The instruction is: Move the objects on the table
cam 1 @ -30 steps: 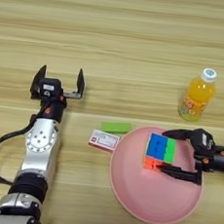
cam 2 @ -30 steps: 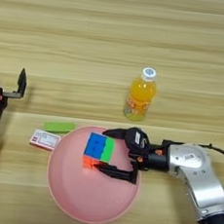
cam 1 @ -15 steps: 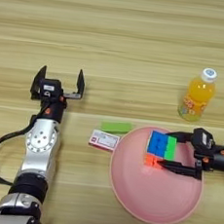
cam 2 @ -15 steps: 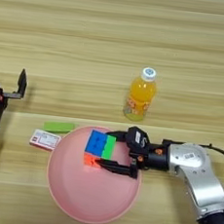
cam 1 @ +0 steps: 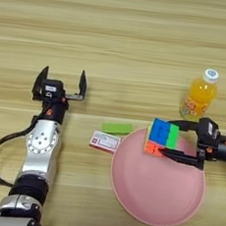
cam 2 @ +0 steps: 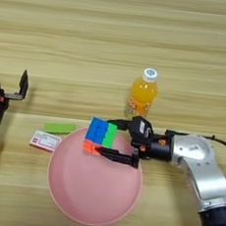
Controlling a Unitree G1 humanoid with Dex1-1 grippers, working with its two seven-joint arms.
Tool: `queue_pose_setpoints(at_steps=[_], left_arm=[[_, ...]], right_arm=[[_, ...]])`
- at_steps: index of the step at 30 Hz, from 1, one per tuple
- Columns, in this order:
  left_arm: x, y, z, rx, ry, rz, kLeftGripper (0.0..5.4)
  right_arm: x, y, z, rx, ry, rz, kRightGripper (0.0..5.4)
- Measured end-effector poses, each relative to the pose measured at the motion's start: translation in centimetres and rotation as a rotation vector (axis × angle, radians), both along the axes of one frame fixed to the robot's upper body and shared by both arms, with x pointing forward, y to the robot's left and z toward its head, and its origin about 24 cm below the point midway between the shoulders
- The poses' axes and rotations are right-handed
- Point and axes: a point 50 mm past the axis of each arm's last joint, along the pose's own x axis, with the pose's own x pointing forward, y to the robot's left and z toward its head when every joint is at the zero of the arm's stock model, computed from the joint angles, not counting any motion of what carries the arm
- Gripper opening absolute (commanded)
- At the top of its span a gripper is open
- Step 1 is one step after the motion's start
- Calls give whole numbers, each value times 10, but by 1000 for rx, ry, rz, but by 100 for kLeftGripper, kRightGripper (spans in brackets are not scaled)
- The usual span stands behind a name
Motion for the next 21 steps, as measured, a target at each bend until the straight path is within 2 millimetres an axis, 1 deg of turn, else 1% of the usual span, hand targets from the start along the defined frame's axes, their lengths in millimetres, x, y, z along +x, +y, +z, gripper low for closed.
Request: queue_pose_setpoints(at_steps=[3,5,6,9,11,14,18,21], left_arm=[[-12,-23,-2,38,4,-226,540],[-21,-34,-1,76,13,-369,540],[-24,-37,-1,88,20,-410,540],[-29,-41,3,127,32,-533,540],[-31,-42,6,134,30,-568,540],[-41,-46,17,179,17,-693,540],[-51,-49,28,224,6,-801,540],[-56,-47,34,239,11,-846,540]], right_arm=[[5,1,10,16,-21,-3,331],[7,0,15,16,-29,-3,331],[7,0,17,17,-32,0,331],[11,-1,24,10,-45,10,331],[12,-1,26,5,-49,19,331],[16,-1,32,-8,-60,27,331],[17,0,35,-12,-66,38,331],[16,0,35,-16,-66,51,331]])
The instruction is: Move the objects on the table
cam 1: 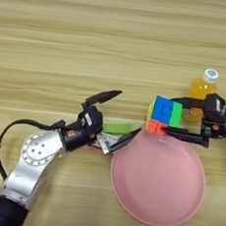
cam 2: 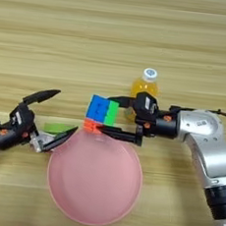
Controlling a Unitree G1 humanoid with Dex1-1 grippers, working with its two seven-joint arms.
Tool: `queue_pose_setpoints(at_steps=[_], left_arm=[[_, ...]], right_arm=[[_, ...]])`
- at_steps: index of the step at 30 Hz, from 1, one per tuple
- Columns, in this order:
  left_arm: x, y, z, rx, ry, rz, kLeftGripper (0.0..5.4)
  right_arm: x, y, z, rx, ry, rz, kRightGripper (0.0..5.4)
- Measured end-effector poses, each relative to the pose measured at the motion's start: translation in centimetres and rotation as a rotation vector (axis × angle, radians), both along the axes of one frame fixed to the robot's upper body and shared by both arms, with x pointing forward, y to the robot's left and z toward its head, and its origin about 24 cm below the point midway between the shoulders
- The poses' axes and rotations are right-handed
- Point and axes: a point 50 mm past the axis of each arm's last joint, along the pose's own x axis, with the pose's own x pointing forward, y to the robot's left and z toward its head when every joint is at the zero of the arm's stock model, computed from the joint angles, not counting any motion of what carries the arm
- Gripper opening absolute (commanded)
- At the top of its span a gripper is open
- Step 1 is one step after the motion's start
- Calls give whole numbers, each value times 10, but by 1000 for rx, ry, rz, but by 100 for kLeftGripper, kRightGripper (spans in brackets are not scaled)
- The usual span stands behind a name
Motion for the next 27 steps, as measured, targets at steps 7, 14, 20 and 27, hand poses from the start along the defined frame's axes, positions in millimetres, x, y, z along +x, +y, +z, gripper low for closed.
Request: queue_pose_setpoints(at_steps=[7,14,20,27], left_arm=[[-7,1,15,24,10,-128,540],[-8,-3,14,-10,84,-205,540],[-3,-6,10,-3,119,-244,540],[-3,-11,8,-10,126,-258,540]], right_arm=[[-2,0,2,-15,1,11,331],[-8,2,6,-39,-5,59,331],[-15,2,13,-58,-15,119,331],[-18,3,16,-67,-12,148,331]])
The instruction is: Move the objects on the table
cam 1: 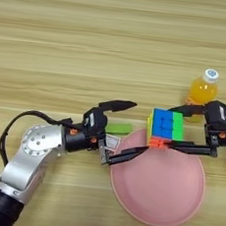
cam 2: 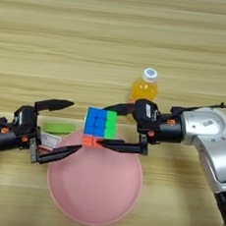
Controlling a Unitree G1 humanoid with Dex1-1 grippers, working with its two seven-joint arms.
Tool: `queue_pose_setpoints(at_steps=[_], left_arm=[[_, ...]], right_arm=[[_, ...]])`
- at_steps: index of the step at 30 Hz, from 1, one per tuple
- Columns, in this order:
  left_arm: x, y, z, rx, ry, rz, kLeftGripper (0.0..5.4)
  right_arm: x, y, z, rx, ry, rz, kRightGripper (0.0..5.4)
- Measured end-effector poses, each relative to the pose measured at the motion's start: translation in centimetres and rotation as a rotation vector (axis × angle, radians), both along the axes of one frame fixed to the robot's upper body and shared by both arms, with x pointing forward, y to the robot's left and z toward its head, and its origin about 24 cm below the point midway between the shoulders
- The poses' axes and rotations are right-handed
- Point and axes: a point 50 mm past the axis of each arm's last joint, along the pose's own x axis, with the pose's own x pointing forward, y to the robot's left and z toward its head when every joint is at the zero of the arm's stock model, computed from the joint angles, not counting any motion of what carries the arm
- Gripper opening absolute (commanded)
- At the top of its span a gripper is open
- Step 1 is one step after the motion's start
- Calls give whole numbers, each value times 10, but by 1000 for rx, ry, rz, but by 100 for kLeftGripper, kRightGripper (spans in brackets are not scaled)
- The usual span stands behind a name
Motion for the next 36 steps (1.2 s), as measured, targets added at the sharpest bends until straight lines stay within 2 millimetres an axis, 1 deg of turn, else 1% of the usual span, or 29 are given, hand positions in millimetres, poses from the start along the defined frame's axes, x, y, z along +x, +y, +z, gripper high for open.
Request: queue_pose_setpoints(at_steps=[7,14,15,21,29,34,36], left_arm=[[-2,-4,-1,1,7,-23,540],[-4,-8,-2,-4,22,-46,540],[-4,-10,-2,-9,23,-51,518],[-5,-14,-2,-21,25,-76,452],[-5,-14,-2,-25,25,-76,367],[-5,-14,-2,-23,22,-73,343],[-5,-14,-2,-19,18,-72,343]], right_arm=[[0,2,-1,-2,13,5,331],[-1,8,-3,6,23,26,331],[-1,9,-3,8,24,27,331],[0,13,-4,26,24,23,331],[-1,16,-6,27,32,35,331],[-1,16,-6,26,33,35,331],[-1,16,-6,25,33,35,331]])
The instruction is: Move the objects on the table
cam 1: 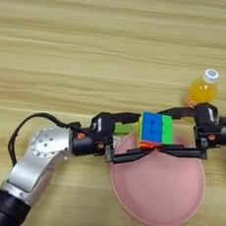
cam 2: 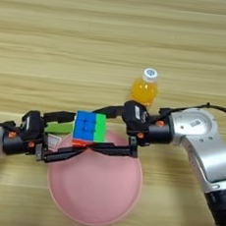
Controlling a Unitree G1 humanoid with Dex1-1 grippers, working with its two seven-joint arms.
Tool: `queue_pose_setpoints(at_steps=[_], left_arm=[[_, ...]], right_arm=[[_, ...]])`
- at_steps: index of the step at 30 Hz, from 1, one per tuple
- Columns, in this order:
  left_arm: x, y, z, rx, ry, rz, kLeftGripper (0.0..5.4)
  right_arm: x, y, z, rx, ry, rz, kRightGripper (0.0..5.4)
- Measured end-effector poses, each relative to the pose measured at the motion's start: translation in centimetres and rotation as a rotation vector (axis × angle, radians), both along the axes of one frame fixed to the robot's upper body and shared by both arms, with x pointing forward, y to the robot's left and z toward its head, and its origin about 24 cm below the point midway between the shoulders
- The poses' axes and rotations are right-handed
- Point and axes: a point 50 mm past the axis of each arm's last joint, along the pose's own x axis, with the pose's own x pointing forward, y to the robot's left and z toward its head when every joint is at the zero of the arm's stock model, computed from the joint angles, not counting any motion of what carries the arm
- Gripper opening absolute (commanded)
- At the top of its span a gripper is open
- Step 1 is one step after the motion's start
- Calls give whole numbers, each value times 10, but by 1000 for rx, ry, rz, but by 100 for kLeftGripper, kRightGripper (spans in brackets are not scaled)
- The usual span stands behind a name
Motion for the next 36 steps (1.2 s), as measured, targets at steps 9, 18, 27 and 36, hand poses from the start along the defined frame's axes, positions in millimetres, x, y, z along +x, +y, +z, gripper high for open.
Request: queue_pose_setpoints(at_steps=[9,18,27,36], left_arm=[[2,0,0,9,-17,6,343],[4,-1,-3,22,-20,36,326],[5,0,-4,22,-14,51,326],[9,4,-5,10,-20,102,326]], right_arm=[[1,-1,1,-6,-2,-2,331],[3,0,3,0,-11,-6,452],[3,0,3,5,-10,-5,540],[5,-2,8,45,-23,-35,540]])
